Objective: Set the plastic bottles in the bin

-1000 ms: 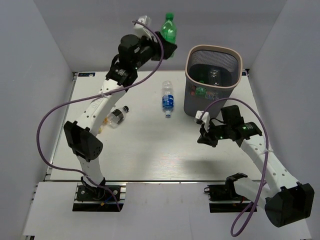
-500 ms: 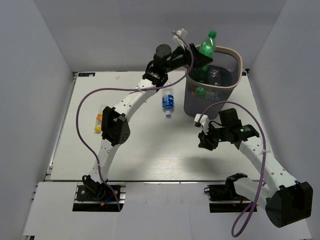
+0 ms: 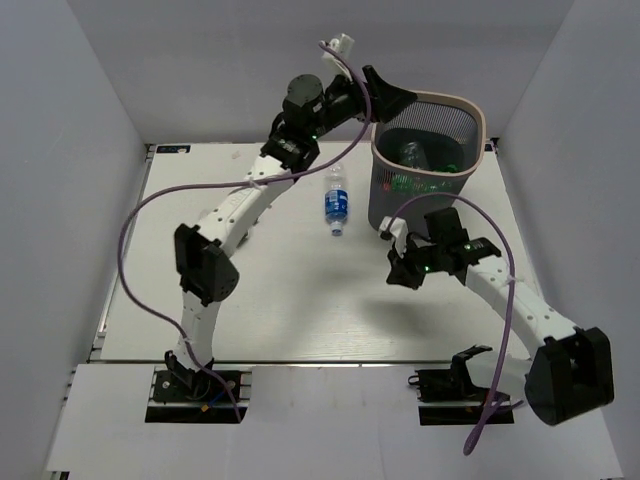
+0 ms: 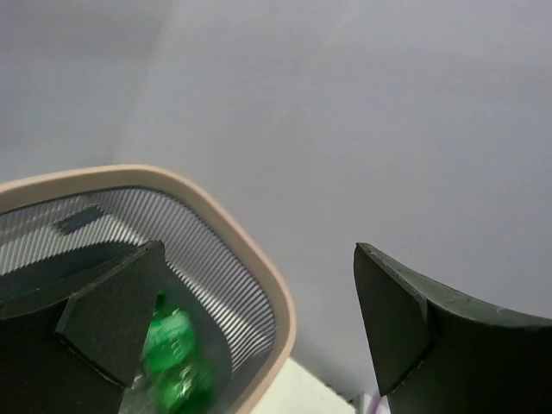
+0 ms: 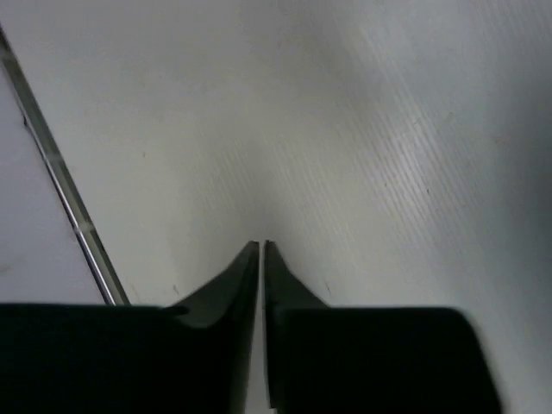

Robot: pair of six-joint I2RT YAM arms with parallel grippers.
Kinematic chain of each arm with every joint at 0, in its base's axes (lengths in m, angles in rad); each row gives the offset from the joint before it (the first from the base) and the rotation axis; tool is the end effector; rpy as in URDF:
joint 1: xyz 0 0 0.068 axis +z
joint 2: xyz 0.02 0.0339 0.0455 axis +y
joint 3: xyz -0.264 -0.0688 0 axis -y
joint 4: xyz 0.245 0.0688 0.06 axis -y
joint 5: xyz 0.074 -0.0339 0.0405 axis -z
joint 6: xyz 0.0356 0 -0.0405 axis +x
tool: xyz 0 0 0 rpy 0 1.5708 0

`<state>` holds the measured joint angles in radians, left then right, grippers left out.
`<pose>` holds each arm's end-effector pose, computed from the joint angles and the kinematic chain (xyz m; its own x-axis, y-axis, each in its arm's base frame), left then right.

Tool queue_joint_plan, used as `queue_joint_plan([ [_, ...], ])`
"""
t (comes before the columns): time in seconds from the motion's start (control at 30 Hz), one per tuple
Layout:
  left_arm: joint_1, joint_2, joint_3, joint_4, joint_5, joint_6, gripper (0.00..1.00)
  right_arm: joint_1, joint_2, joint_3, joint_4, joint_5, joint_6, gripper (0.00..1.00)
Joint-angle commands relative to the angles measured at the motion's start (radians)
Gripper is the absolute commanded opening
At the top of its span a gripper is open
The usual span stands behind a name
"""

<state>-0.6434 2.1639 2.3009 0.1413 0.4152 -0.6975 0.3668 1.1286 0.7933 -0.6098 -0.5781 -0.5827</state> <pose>0.3951 -0.3142 0.4546 -0.3834 -0.4471 -0.8081 0.7997 0.2769 -0.5327 0.1974 0.0967 0.2440 -0.3021 -0.6098 -0.7327 -0.9166 0.3970 0.0475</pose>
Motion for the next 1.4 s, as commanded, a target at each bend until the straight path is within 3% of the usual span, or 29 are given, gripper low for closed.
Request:
queue_joint_plan([
  [0.0, 0.024, -0.319, -0.169, -0.199, -0.181, 0.17, 1.0, 0.026, 0.055, 0.092, 0.169, 0.026, 0.206, 0.0],
  [0.03, 0.024, -0.372, -0.22, -0.274, -0.246, 0.225, 1.0, 0.038, 0.116, 0.125, 0.182, 0.052, 0.217, 0.0],
  [0.07, 0.024, -0.424, -0.269, -0.354, -0.421, 0.268, 1.0, 0.047, 0.137, 0.145, 0.202, 0.07, 0.233, 0.0],
  [0.13, 0.047, -0.572, -0.43, -0.563, -0.571, 0.312, 1.0, 0.104, 0.18, 0.222, 0.226, 0.122, 0.258, 0.0],
  [0.17, 0.047, -0.625, -0.489, -0.615, -0.704, 0.312, 1.0, 0.139, 0.247, 0.24, 0.231, 0.15, 0.268, 0.16],
  [0.23, 0.06, -0.732, -0.667, -0.71, -0.797, 0.323, 1.0, 0.171, 0.327, 0.331, 0.246, 0.2, 0.334, 0.42],
  [0.27, 0.073, -0.834, -0.719, -0.738, -0.873, 0.314, 1.0, 0.217, 0.377, 0.354, 0.246, 0.217, 0.362, 0.9],
  [0.3, 0.086, -0.883, -0.82, -0.782, -0.907, 0.314, 1.0, 0.23, 0.426, 0.407, 0.246, 0.219, 0.375, 0.9],
  [0.43, 0.108, -1.045, -0.991, -0.931, -0.99, 0.262, 1.0, 0.311, 0.562, 0.619, 0.239, 0.27, 0.417, 0.9],
  [0.63, 0.108, -1.089, -1.109, -1.104, -0.992, 0.149, 1.0, 0.342, 0.76, 0.819, 0.263, 0.55, 0.572, 0.9],
  [0.7, 0.108, -1.124, -1.149, -1.105, -0.972, 0.118, 1.0, 0.356, 0.813, 0.868, 0.271, 0.703, 0.645, 0.85],
  [0.9, 0.108, -1.182, -1.227, -1.105, -0.918, 0.086, 1.0, 0.368, 0.919, 0.911, 0.334, 0.995, 0.712, 0.88],
  [1.17, 0.108, -1.191, -1.249, -1.105, -0.875, 0.076, 1.0, 0.359, 1.042, 0.952, 0.427, 1.144, 0.684, 0.9],
  [1.37, 0.099, -1.191, -1.249, -1.105, -0.856, 0.066, 1.0, 0.345, 1.099, 0.995, 0.427, 1.158, 0.699, 0.9],
])
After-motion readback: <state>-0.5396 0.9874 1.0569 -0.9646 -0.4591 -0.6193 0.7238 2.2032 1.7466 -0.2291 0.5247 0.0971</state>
